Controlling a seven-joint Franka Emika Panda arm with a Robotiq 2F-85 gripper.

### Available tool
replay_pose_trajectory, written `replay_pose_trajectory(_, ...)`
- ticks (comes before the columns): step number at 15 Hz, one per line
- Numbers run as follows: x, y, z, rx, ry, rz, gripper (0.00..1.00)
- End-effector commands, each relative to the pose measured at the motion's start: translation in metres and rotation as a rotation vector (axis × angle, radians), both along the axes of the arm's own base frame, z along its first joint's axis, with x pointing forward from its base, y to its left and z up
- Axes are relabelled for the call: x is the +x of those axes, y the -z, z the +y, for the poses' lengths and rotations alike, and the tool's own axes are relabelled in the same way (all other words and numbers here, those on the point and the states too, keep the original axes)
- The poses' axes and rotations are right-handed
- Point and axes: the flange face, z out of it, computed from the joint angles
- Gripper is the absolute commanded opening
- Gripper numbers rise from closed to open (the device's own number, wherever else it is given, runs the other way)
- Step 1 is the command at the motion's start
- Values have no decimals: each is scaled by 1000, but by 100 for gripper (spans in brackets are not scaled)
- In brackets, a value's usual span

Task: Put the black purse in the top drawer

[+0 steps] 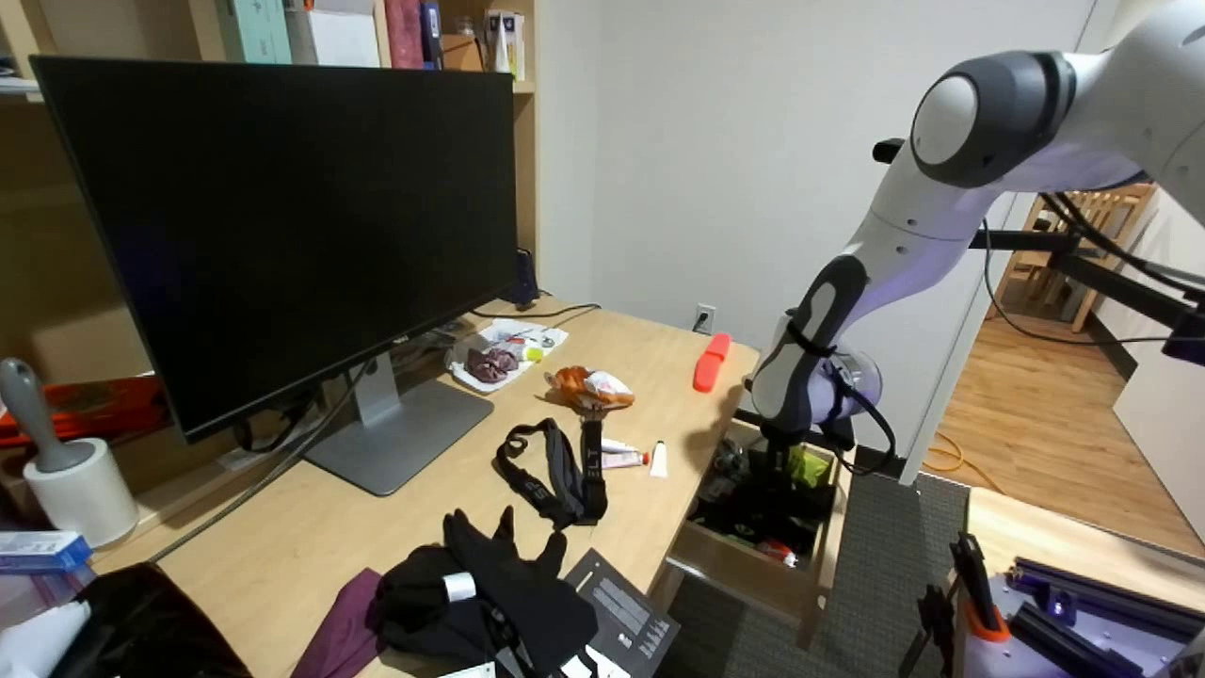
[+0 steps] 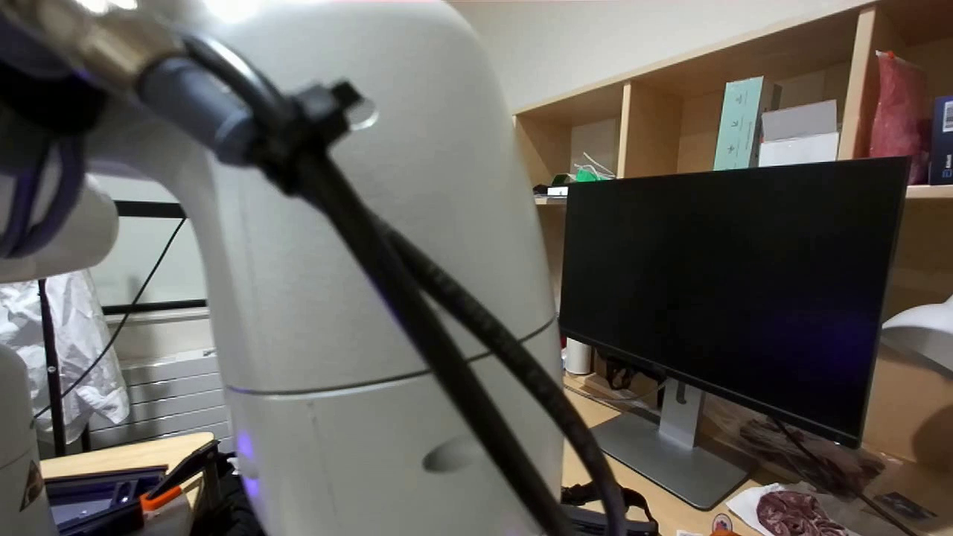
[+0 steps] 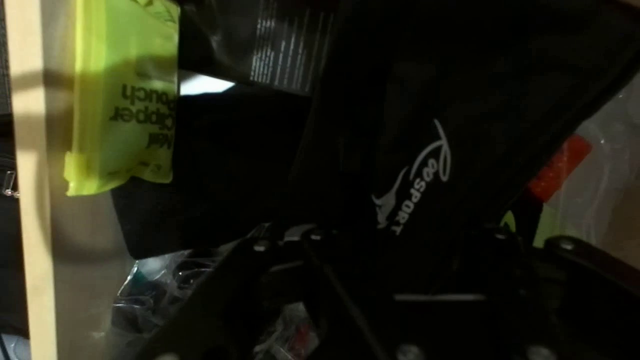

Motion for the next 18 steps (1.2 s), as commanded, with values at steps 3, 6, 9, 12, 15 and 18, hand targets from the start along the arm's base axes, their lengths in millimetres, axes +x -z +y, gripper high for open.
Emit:
replay_pose_trajectory(3,-3,-45,8,33,-31,21,98)
replay_pose_trajectory(6,-9,-73,13,55,-56,26,100)
replay_pose_trajectory(9,-18,-102,22,67,-99,4,100)
replay_pose_trajectory(12,-32,-128,33,69,-132,-20,100)
replay_pose_trajectory(15,-45,-149,48,76,-167,-42,100)
replay_pose_trajectory(18,-55,-171,66,91,-194,-67,100)
